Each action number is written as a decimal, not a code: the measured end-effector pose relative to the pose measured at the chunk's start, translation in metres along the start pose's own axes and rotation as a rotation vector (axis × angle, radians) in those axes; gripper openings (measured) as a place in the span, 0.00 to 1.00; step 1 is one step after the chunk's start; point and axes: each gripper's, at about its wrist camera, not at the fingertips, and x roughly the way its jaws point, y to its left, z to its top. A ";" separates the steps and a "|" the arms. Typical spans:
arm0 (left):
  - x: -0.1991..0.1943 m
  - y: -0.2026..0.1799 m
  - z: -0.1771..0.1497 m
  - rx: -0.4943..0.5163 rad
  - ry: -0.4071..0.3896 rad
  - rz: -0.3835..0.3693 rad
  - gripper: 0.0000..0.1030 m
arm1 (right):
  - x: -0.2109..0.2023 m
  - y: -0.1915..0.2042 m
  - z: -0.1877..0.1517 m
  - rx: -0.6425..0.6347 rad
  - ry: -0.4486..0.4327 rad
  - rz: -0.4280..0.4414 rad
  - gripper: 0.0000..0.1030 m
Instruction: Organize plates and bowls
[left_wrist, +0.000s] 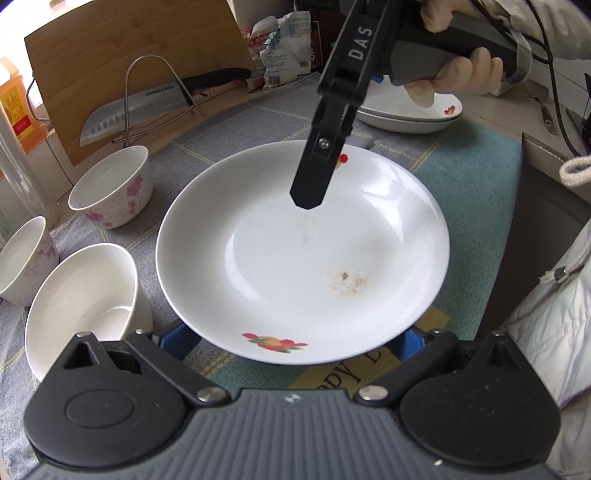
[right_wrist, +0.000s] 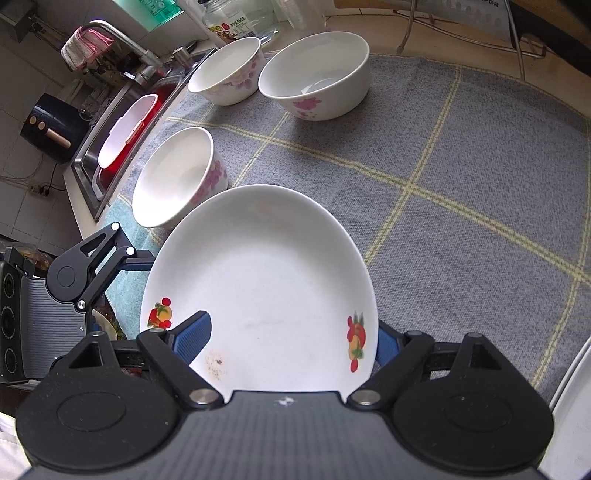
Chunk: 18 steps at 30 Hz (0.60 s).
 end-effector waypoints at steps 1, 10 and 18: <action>0.001 -0.001 0.003 0.006 -0.001 -0.001 0.98 | -0.003 -0.002 -0.002 0.000 -0.005 -0.002 0.89; 0.006 -0.010 0.029 0.049 -0.019 -0.025 0.98 | -0.030 -0.018 -0.012 0.027 -0.058 -0.023 0.89; 0.016 -0.023 0.054 0.099 -0.034 -0.049 0.98 | -0.055 -0.037 -0.026 0.066 -0.104 -0.049 0.89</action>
